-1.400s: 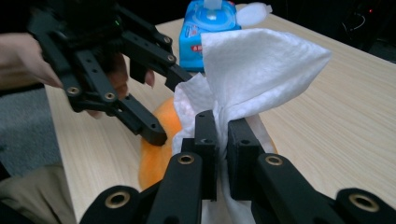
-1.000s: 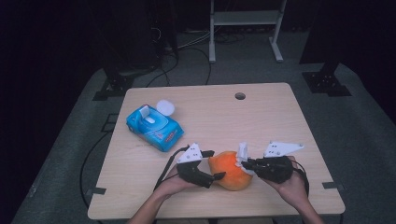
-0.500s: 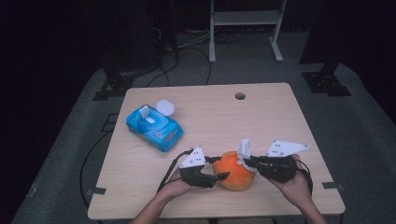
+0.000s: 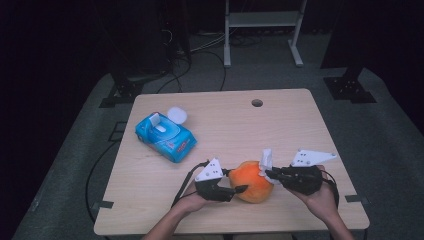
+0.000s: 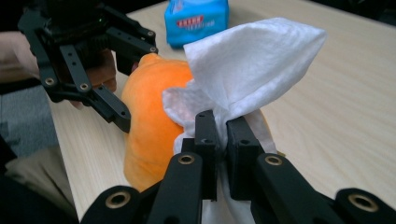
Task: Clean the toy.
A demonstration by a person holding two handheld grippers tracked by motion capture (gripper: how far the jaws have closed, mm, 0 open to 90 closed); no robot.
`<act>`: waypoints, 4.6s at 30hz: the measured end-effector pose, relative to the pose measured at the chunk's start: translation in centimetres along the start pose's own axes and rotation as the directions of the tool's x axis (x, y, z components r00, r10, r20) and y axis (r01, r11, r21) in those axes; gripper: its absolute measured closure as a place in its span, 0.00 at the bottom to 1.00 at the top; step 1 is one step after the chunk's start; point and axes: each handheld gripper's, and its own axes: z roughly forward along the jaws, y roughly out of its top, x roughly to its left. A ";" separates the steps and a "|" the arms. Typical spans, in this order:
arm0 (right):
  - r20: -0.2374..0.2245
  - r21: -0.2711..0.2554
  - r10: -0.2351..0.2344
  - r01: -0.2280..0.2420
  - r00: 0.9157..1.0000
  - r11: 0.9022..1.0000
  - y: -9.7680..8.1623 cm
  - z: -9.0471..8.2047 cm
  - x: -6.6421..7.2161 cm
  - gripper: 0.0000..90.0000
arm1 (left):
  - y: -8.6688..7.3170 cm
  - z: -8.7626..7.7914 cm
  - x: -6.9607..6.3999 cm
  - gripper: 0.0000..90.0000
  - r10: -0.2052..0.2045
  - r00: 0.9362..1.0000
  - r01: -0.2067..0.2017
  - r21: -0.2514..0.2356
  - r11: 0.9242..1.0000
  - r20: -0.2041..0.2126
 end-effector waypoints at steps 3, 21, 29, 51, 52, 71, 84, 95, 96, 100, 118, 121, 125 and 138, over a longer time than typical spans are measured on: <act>-0.054 -0.026 -0.036 0.034 0.998 0.999 0.6 0.4 1.4 0.93 | 0.3 -0.3 0.1 0.49 0.000 1.000 0.000 -0.005 1.000 -0.013; 0.012 0.087 -0.066 0.065 0.998 0.994 0.0 1.2 0.7 0.93 | -0.5 -0.1 0.7 0.33 -0.047 0.998 0.047 -0.005 0.999 0.032; -0.007 0.033 -0.124 0.124 0.992 0.992 1.5 1.4 2.7 0.93 | -0.2 0.3 -0.7 0.42 0.052 0.999 -0.052 0.015 0.999 0.012; 0.053 0.066 -0.042 0.039 0.998 0.997 0.9 0.4 0.7 0.94 | 0.0 1.4 -2.3 0.44 0.136 0.990 -0.137 0.034 0.990 0.024; 0.047 0.064 -0.040 0.037 0.998 0.997 0.8 0.5 0.9 0.94 | 0.0 1.5 -2.4 0.44 0.140 0.990 -0.141 0.039 0.989 0.031; -0.011 0.044 -0.134 0.134 0.991 0.990 2.1 2.2 3.9 0.94 | -0.3 1.2 -1.9 0.46 0.080 0.997 -0.080 0.007 0.997 -0.011; 0.005 0.038 -0.087 0.086 0.996 0.996 1.8 1.8 2.5 0.94 | -0.3 0.8 -1.4 0.49 0.051 0.999 -0.051 -0.002 0.999 -0.019; 0.013 -0.030 -0.058 0.059 0.998 0.998 2.3 1.5 2.7 0.94 | 1.1 -1.0 -0.3 0.53 -0.003 0.996 -0.001 -0.055 0.998 -0.086; 0.008 -0.032 -0.055 0.056 0.998 0.998 2.4 1.9 2.5 0.94 | 1.1 -1.1 -0.3 0.53 0.000 0.996 -0.004 -0.048 0.999 -0.094; 0.051 0.035 -0.022 0.021 0.998 0.999 0.9 2.7 1.1 0.94 | 0.3 -1.0 0.0 0.53 -0.012 0.993 0.010 -0.019 1.000 -0.118; 0.026 0.112 0.052 -0.055 0.998 0.992 -0.8 2.0 -0.7 0.93 | 0.1 0.4 -1.2 0.31 0.006 0.996 -0.008 0.021 1.000 0.092; 0.034 0.131 0.070 -0.073 0.997 0.989 -1.3 1.8 -1.2 0.93 | 0.5 0.1 -1.4 0.35 0.022 0.994 -0.023 0.004 1.000 0.109; 0.022 0.147 0.074 -0.076 0.997 0.986 -1.5 1.5 -1.3 0.93 | 0.5 0.3 -0.5 0.30 -0.029 1.000 0.029 -0.021 0.999 -0.010; -0.054 0.167 0.109 -0.098 0.993 0.981 -2.7 0.7 -1.5 0.93 | 1.0 0.2 -0.3 0.28 -0.037 0.993 0.034 0.025 0.999 0.114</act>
